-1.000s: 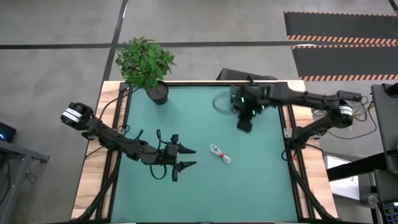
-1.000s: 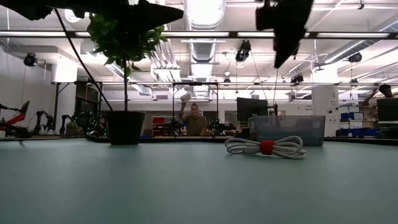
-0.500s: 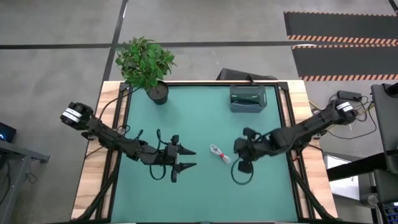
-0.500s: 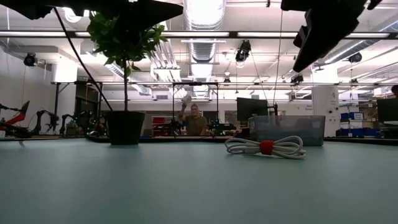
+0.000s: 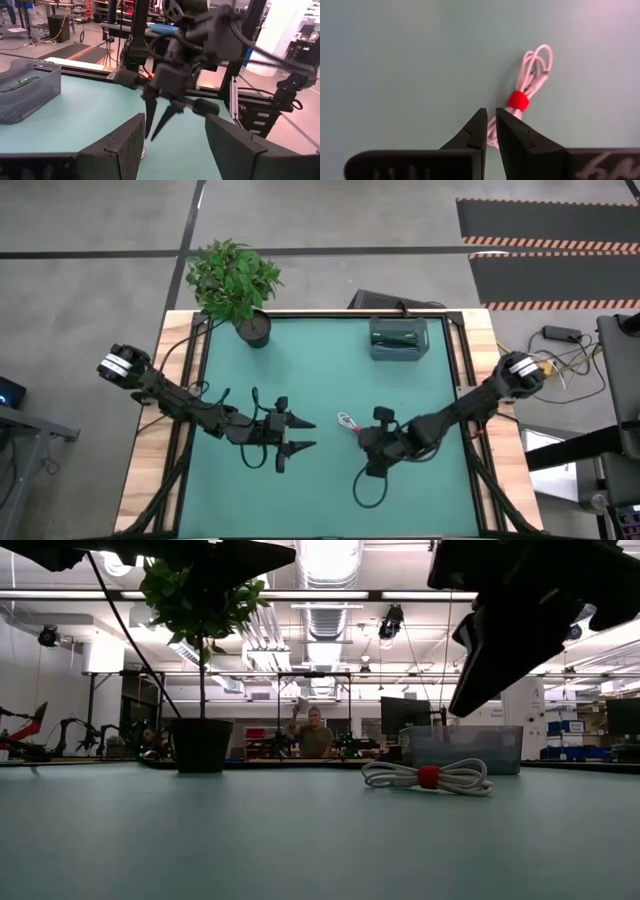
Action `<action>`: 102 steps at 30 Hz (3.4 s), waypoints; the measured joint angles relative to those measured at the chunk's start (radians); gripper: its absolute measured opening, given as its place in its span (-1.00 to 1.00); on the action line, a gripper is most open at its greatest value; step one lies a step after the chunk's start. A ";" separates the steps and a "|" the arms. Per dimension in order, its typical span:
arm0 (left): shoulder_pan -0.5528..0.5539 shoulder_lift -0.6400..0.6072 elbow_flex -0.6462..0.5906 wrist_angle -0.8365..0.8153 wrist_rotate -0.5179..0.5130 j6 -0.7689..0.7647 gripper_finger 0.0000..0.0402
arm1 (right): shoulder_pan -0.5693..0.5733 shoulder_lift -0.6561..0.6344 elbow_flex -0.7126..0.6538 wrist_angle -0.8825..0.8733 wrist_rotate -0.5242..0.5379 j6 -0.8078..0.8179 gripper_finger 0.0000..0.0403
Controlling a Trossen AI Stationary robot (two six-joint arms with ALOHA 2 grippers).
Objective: Pick and place USB-C Cables
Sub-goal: Put the white charger cable into the bin
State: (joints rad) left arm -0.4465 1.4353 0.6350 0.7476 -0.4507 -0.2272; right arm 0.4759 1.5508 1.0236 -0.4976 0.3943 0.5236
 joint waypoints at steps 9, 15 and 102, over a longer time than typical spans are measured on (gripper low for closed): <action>0.000 -0.002 0.000 0.000 -0.001 0.000 -0.04 | 0.000 0.083 0.077 0.003 0.006 0.051 -0.44; 0.000 -0.003 0.000 0.000 -0.002 -0.001 -0.04 | 0.000 0.087 0.058 0.000 0.108 0.104 -0.09; 0.013 -0.004 0.000 0.008 -0.105 0.050 -0.04 | -0.175 0.086 -0.246 0.447 0.013 0.202 -0.37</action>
State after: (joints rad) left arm -0.4339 1.4309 0.6353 0.7559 -0.5560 -0.1772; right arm 0.3012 1.6363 0.7772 -0.0509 0.4077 0.7256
